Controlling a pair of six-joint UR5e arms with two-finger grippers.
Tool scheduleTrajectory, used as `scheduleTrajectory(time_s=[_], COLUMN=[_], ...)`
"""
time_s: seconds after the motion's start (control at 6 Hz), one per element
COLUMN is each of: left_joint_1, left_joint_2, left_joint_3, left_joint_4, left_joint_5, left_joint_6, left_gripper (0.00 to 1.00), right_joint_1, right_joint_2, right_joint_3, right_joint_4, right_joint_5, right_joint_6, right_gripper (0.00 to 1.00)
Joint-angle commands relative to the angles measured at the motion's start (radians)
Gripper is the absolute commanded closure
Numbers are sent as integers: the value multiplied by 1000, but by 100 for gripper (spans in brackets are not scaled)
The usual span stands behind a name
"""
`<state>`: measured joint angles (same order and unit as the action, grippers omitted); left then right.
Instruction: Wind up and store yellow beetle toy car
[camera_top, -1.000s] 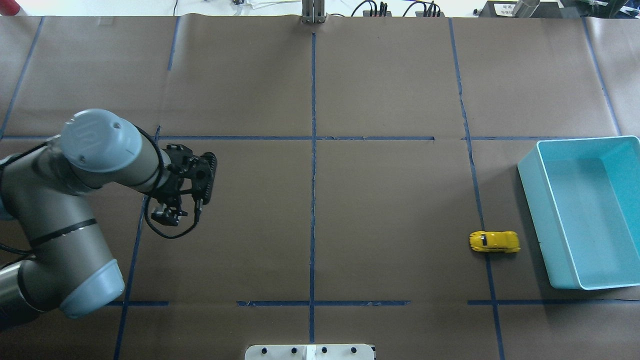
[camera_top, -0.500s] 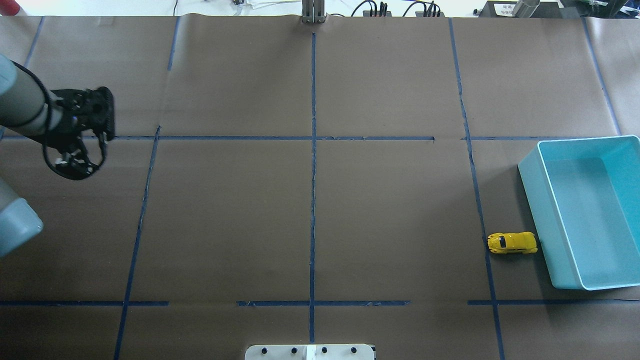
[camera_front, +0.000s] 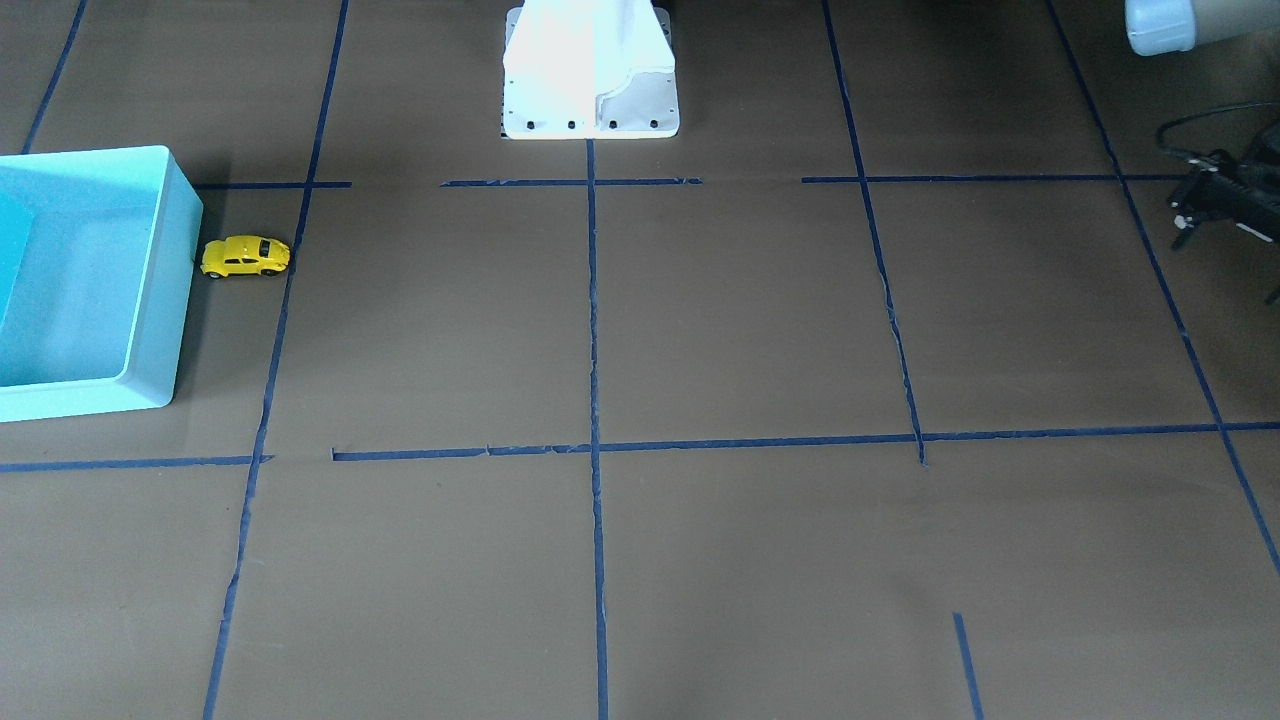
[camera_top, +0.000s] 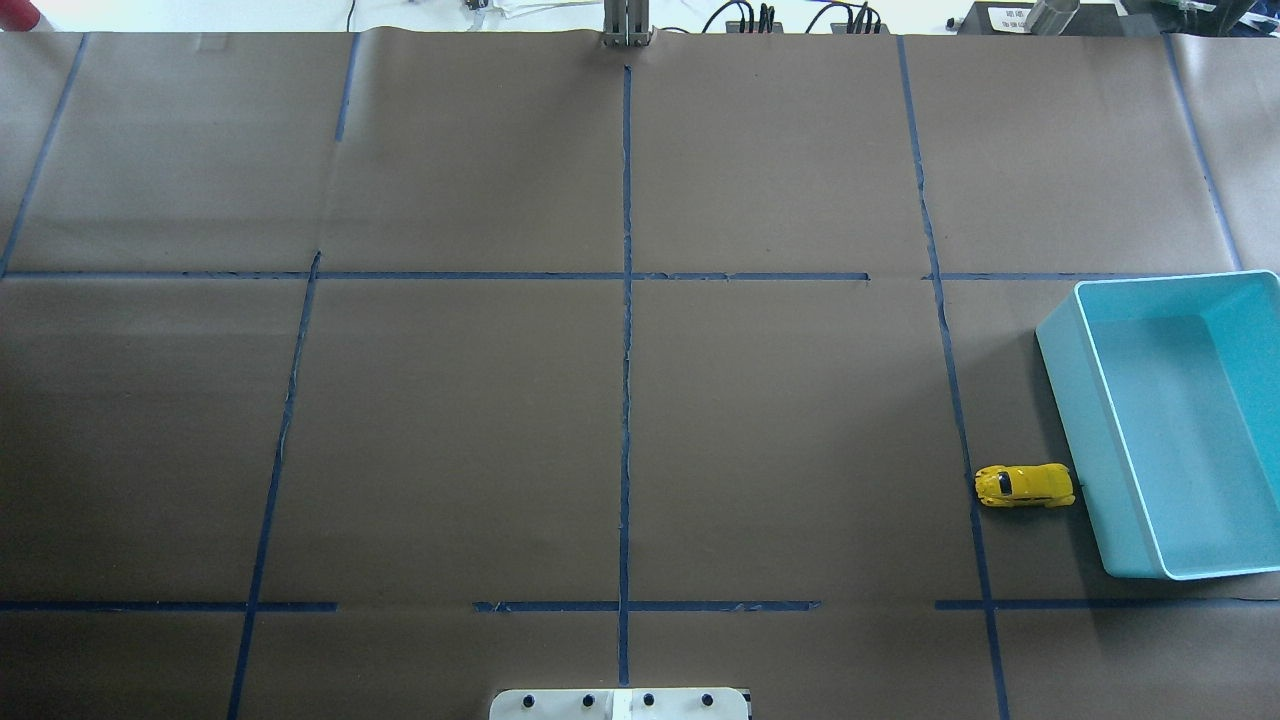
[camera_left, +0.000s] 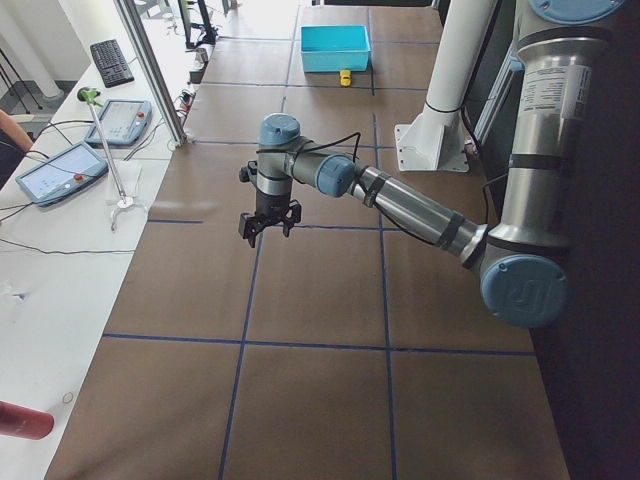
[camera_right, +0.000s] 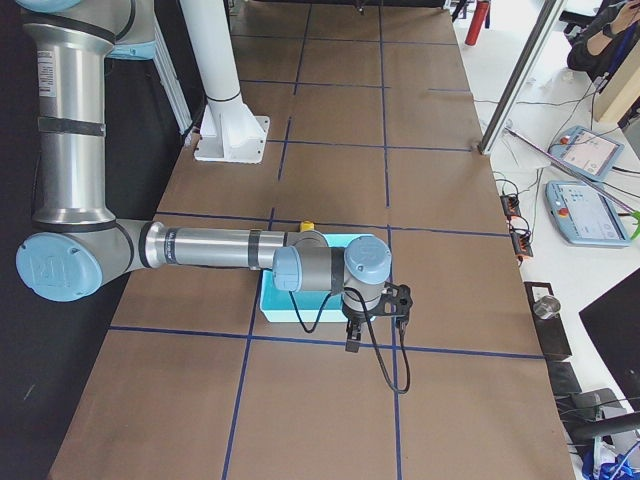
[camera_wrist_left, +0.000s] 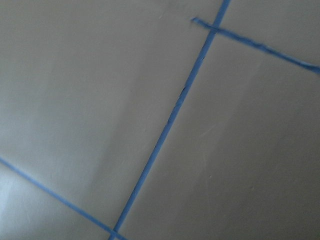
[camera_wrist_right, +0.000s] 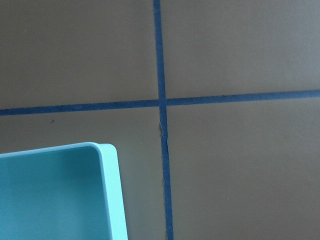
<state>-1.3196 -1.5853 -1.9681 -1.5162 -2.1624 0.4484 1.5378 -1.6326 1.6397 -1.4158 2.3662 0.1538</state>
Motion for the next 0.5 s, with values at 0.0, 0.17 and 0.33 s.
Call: scheduleTrajectory(time_s=[0.0,0.17,0.33], left_joint_1=[-167,-191,-191], left_joint_2=[76,93,91], left_joint_3=[73,110,133], left_joint_4=[-1,-2,-2], left_joint_5=[-191,-245,-241], left_joint_6=[-183,-276,-416], left_gripper=[0,0,0], right_joint_1=[-19,-53,-56], right_joint_2=[-77,-75,-98], right_joint_3=[52,39,86], right_joint_4=[40,35,50], right_joint_5=[31,-11,70], right_joint_6=[-10,-10,-7], right_gripper=[0,0,0])
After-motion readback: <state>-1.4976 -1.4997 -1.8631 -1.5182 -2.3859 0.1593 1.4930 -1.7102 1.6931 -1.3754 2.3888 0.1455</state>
